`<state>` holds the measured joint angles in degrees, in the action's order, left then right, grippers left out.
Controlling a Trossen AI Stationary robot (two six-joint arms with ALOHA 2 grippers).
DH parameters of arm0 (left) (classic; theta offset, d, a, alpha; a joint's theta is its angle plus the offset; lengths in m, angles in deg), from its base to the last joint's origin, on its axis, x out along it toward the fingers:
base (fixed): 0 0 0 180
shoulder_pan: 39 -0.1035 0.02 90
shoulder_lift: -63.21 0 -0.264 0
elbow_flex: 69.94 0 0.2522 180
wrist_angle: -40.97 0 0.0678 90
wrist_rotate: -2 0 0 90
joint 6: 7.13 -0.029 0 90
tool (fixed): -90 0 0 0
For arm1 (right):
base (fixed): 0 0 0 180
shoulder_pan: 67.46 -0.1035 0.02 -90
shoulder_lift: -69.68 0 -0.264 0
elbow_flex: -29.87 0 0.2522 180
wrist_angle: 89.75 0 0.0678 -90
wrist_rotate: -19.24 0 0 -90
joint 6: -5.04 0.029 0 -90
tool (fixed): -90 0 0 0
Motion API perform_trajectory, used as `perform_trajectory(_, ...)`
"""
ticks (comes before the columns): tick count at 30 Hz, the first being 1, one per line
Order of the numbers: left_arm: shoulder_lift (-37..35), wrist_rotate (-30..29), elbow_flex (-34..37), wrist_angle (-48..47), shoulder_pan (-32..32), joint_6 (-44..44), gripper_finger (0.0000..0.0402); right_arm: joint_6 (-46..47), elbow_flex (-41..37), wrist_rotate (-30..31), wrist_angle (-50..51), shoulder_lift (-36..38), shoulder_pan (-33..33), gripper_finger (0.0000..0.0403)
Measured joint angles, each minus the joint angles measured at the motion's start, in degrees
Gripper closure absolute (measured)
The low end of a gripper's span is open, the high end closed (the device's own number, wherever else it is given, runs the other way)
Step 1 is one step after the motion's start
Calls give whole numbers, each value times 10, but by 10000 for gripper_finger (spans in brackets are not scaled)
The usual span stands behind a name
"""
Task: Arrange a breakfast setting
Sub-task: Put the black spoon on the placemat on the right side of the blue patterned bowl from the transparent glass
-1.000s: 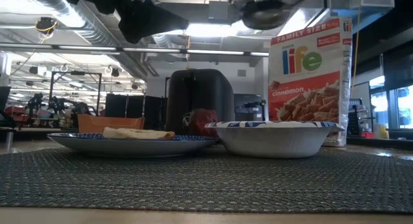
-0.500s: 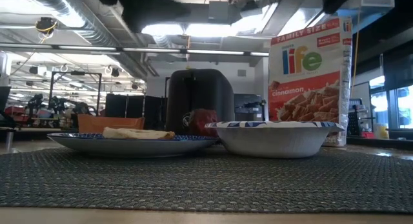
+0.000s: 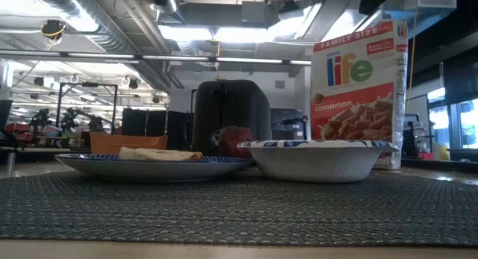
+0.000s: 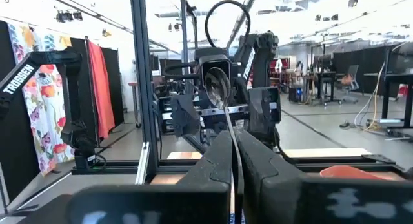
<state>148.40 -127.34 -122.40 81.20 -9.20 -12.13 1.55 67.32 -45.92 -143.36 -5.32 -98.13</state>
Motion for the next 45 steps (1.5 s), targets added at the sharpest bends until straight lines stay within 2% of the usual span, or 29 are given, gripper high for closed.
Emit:
perform_trajectory(6,0,1,0,57,-11,-28,107,-15,0,2,-3,0,0,403)
perform_trajectory(12,0,61,0,99,-10,-68,173,-26,0,11,-3,0,0,403)
perform_trajectory(18,0,58,0,99,-11,-73,241,-30,0,12,-3,0,0,403)
perform_trajectory(24,0,59,0,99,-20,-74,326,-30,0,11,-3,0,0,403)
perform_trajectory(29,0,32,0,103,-23,-76,385,-36,0,19,-1,0,0,403)
perform_trajectory(33,0,17,0,103,-22,-76,389,-35,0,19,0,0,0,399)
perform_trajectory(36,0,16,0,99,-22,-79,386,-30,0,11,5,0,0,380)
perform_trajectory(40,-13,-38,1,88,-3,-122,387,-25,0,20,21,4,-2,323)
perform_trajectory(45,-66,-124,1,58,40,-207,387,-8,1,45,90,15,-26,243)
